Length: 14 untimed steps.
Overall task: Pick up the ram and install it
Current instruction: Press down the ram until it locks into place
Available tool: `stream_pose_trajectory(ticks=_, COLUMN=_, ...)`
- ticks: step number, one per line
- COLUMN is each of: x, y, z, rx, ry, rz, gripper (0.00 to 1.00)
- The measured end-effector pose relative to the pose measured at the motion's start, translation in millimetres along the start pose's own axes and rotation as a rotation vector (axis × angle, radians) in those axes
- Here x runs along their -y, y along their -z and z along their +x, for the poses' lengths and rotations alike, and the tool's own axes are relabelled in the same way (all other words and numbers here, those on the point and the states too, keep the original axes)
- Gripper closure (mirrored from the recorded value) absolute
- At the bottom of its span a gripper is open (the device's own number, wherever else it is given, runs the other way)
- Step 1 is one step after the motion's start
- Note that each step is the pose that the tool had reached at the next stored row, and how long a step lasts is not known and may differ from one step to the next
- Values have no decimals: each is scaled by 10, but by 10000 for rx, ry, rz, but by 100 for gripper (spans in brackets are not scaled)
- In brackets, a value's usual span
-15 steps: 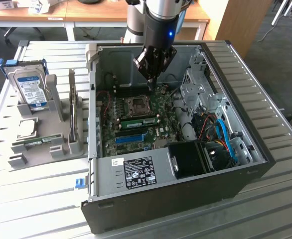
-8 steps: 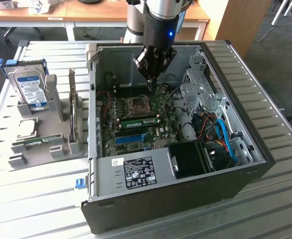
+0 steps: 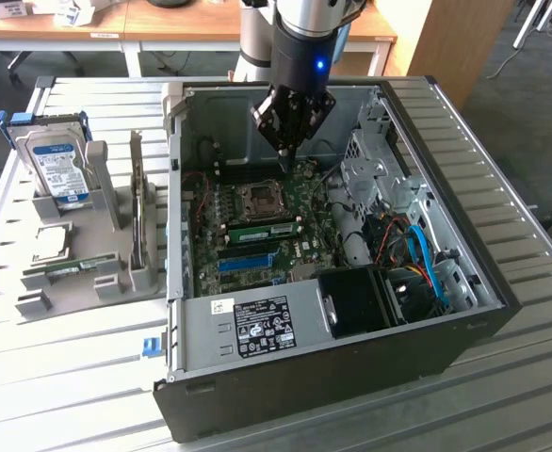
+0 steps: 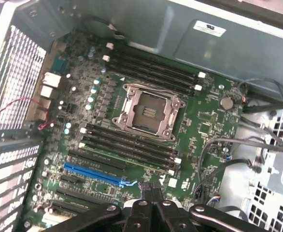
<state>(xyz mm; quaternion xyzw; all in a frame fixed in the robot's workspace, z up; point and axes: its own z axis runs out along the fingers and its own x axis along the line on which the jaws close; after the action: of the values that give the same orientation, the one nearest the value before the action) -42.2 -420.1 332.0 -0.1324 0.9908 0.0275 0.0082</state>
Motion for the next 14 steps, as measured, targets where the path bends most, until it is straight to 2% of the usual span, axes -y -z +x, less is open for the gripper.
stream_pose_trajectory(ticks=14, x=1, y=-18, z=0, rx=137, ry=-1840, rz=-109, gripper=89)
